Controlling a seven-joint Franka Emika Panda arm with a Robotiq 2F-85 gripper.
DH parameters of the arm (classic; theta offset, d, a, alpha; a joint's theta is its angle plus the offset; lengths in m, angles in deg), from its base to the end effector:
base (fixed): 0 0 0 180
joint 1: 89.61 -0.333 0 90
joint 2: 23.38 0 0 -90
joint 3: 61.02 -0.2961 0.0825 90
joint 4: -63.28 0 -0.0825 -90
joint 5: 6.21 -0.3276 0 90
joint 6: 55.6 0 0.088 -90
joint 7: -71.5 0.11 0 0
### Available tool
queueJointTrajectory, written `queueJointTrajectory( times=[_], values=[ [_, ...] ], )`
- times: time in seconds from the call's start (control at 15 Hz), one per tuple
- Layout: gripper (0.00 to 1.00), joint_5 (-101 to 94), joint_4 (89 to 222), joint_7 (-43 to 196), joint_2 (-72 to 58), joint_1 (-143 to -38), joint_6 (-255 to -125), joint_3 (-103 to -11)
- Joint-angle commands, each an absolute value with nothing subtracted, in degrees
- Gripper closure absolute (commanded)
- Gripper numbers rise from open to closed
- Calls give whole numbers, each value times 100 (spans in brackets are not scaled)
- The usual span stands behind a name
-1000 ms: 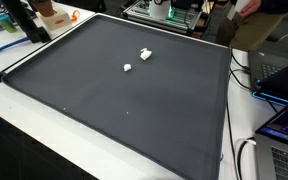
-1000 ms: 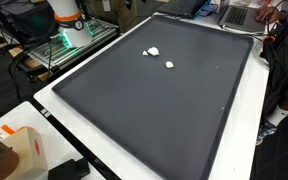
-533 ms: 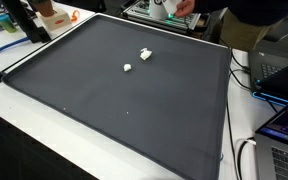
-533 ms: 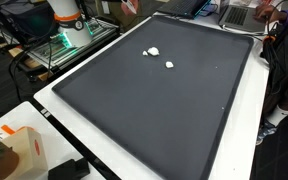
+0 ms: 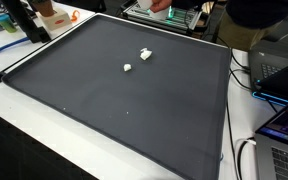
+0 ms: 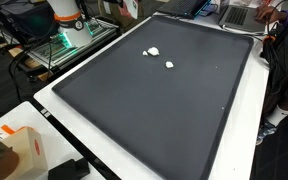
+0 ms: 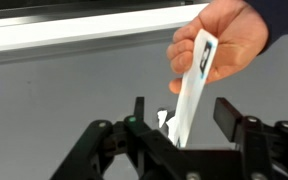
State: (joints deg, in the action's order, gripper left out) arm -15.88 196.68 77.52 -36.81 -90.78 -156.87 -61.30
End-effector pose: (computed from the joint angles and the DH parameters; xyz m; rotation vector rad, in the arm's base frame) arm 0.3847 0.0250 0.4167 -2.9567 0.2080 0.5021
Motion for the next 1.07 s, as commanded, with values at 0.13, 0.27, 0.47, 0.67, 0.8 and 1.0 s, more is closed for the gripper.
queueJointTrajectory(
  times=[0.13, 0.27, 0.47, 0.67, 0.8, 1.0],
  values=[
    [73, -1388, 19277, 7573, -3393, -8740, -15525, -5862],
    [89, -1372, 19181, 7554, -3315, -8661, -15538, -5784],
    [100, -1346, 19030, 7539, -3183, -8568, -15534, -5695],
    [99, -1338, 18939, 7582, -3088, -8507, -15527, -5643],
    [99, -1355, 18926, 7536, -3070, -8483, -15545, -5617],
    [96, -1396, 18972, 7600, -3091, -8503, -15655, -5638]
  ],
)
